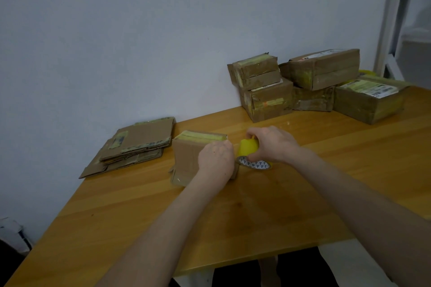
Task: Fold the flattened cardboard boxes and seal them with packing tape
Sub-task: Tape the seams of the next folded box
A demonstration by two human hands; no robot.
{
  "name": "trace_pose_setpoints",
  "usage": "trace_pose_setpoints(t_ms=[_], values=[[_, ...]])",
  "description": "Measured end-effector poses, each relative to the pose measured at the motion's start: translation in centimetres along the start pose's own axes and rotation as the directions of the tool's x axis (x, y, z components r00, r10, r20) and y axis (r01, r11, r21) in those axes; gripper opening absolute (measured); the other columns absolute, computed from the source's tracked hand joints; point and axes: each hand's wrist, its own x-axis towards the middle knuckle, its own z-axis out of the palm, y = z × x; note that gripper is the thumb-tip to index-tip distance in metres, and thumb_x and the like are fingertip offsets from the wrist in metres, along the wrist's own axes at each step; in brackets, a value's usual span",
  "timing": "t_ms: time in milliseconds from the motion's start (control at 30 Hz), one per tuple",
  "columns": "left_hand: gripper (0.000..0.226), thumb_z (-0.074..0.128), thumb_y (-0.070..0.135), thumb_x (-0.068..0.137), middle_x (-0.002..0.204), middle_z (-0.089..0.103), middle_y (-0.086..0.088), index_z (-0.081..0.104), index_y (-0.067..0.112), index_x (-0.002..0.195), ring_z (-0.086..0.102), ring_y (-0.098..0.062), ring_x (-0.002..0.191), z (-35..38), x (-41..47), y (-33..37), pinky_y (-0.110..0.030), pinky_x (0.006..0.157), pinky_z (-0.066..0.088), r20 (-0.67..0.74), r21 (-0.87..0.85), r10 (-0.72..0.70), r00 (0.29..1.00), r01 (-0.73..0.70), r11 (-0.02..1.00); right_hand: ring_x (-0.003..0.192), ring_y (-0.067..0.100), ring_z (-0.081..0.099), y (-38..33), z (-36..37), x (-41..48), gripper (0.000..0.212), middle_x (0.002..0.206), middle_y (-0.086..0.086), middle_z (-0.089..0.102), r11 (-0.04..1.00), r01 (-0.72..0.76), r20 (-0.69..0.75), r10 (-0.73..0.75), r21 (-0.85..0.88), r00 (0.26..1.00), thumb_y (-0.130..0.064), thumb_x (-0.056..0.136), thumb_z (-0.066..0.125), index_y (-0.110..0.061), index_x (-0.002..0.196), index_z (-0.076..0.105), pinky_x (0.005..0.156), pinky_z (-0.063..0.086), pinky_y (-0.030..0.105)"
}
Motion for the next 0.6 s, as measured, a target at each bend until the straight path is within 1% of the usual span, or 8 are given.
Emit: trace_pose_setpoints(t_ms=[133, 200, 233, 300, 367, 433, 500, 600], values=[[0.027, 0.034, 0.024, 0.104, 0.111, 0.059, -0.01, 0.054, 0.01, 0.115, 0.055, -0.026, 0.104, -0.1, 0.1, -1.1, -0.032, 0.075, 0.042, -0.019, -0.096, 0.006, 1.0, -0.008, 0.995, 0.091, 0.018, 0.054, -0.4, -0.3, -0.2, 0.054, 0.105, -0.003, 0.058, 0.999, 0.021, -0.009, -0.022, -0.028, 1.0, -0.046, 0.075, 0.073, -0.031, 0.121, 0.049, 0.075, 0.05, 0.033], [0.034, 0.032, 0.033, 0.104, 0.094, 0.059, -0.006, 0.057, 0.01, 0.109, 0.056, -0.024, 0.091, 0.3, -0.1, -2.1, -0.032, 0.071, 0.044, -0.043, -0.138, 0.004, 0.999, -0.01, 0.99, 0.09, 0.018, 0.054, -0.5, -0.3, -0.2, 0.054, 0.103, -0.003, 0.057, 0.999, 0.017, -0.002, -0.017, -0.027, 1.0, -0.046, 0.075, 0.072, -0.031, 0.122, 0.048, 0.073, 0.05, 0.032], [0.037, 0.032, 0.036, 0.104, 0.084, 0.055, -0.002, 0.058, 0.011, 0.107, 0.055, -0.022, 0.083, 0.5, -0.3, -2.5, -0.031, 0.068, 0.045, -0.061, -0.142, 0.001, 0.998, -0.01, 0.99, 0.089, 0.018, 0.054, -0.5, -0.2, -0.3, 0.054, 0.102, -0.004, 0.057, 1.0, 0.015, 0.004, -0.015, -0.022, 1.0, -0.046, 0.076, 0.072, -0.03, 0.122, 0.048, 0.071, 0.048, 0.03], [0.037, 0.032, 0.039, 0.103, 0.075, 0.049, 0.002, 0.058, 0.013, 0.104, 0.056, -0.02, 0.078, 0.8, -0.5, -2.7, -0.032, 0.066, 0.049, -0.075, -0.131, -0.002, 0.997, -0.008, 0.991, 0.087, 0.017, 0.054, -0.5, 0.0, -0.3, 0.053, 0.101, -0.004, 0.057, 1.0, 0.015, 0.007, -0.015, -0.005, 1.0, -0.045, 0.077, 0.072, -0.029, 0.121, 0.048, 0.067, 0.044, 0.028], [0.033, 0.033, 0.035, 0.103, 0.082, 0.054, -0.001, 0.058, 0.013, 0.103, 0.059, -0.023, 0.085, 0.6, -0.5, -2.6, -0.034, 0.072, 0.051, -0.067, -0.113, 0.007, 0.998, -0.015, 0.993, 0.088, 0.017, 0.053, -0.6, 0.1, -0.4, 0.053, 0.101, -0.004, 0.057, 1.0, 0.018, 0.007, -0.018, 0.001, 1.0, -0.045, 0.077, 0.072, -0.03, 0.122, 0.048, 0.067, 0.043, 0.027], [0.024, 0.036, 0.026, 0.103, 0.094, 0.06, -0.005, 0.056, 0.013, 0.099, 0.059, -0.024, 0.091, 0.2, -0.3, -2.2, -0.033, 0.073, 0.05, -0.055, -0.088, 0.019, 0.998, -0.024, 0.996, 0.09, 0.019, 0.053, -0.6, 0.1, -0.4, 0.055, 0.104, -0.002, 0.058, 1.0, 0.021, 0.0, -0.021, -0.023, 1.0, -0.046, 0.077, 0.071, -0.03, 0.124, 0.047, 0.067, 0.043, 0.028], [0.02, 0.036, 0.021, 0.103, 0.097, 0.061, -0.008, 0.052, 0.014, 0.092, 0.059, -0.026, 0.091, 0.0, -0.1, -2.0, -0.033, 0.07, 0.048, -0.05, -0.069, 0.029, 0.998, -0.033, 0.997, 0.094, 0.021, 0.054, -0.7, 0.0, -0.4, 0.057, 0.109, -0.001, 0.059, 0.998, 0.031, -0.009, -0.031, -0.048, 0.999, -0.049, 0.077, 0.07, -0.031, 0.125, 0.046, 0.068, 0.042, 0.029], [0.02, 0.037, 0.02, 0.103, 0.099, 0.06, -0.008, 0.055, 0.012, 0.099, 0.058, -0.025, 0.092, -0.2, 0.2, -1.9, -0.032, 0.069, 0.046, -0.036, -0.077, 0.023, 0.999, -0.026, 0.997, 0.098, 0.023, 0.055, -0.9, -0.3, -0.3, 0.058, 0.113, 0.0, 0.059, 0.997, 0.046, -0.024, -0.047, -0.064, 0.999, -0.05, 0.075, 0.071, -0.032, 0.125, 0.046, 0.07, 0.043, 0.031]])
